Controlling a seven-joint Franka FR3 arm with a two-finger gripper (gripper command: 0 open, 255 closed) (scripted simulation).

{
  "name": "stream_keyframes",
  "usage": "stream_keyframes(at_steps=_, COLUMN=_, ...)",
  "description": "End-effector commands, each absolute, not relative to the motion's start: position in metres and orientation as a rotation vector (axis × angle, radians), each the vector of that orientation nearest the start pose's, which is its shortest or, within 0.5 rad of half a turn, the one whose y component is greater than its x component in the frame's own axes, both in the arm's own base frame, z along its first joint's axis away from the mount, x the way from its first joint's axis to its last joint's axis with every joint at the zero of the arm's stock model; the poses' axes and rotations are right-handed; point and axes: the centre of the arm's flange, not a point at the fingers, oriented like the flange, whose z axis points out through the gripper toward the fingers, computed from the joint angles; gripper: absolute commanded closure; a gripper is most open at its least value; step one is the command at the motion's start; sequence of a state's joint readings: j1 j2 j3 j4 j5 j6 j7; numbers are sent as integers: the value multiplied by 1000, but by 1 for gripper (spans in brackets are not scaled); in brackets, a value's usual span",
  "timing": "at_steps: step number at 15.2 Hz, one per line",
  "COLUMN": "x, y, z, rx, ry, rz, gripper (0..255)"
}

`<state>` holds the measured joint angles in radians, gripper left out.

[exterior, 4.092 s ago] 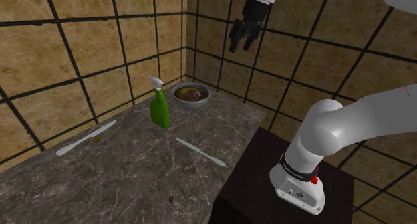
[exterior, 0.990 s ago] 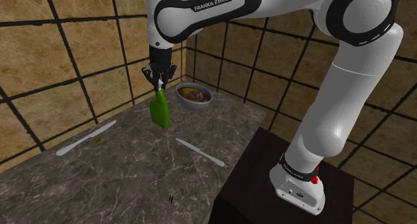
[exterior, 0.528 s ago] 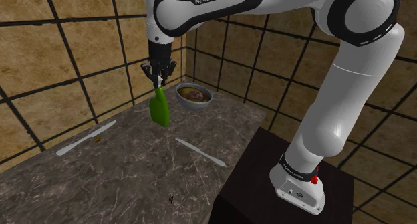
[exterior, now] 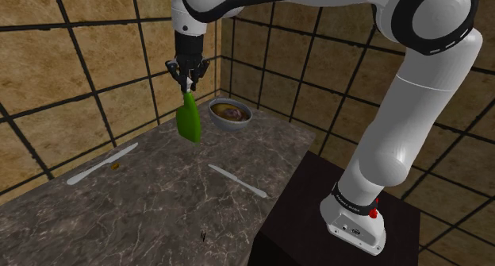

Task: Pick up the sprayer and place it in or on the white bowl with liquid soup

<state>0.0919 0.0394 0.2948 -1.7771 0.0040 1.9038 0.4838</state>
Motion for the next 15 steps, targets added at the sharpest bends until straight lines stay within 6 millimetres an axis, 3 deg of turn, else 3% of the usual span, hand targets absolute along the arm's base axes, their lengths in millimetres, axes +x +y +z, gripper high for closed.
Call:
stream_keyframes(at_steps=1, x=542, y=218, z=545, rx=-3084, ry=153, rz=-115, gripper=255)
stream_keyframes(at_steps=15, x=542, y=218, z=619, rx=-3084, ry=153, rz=-115, gripper=255)
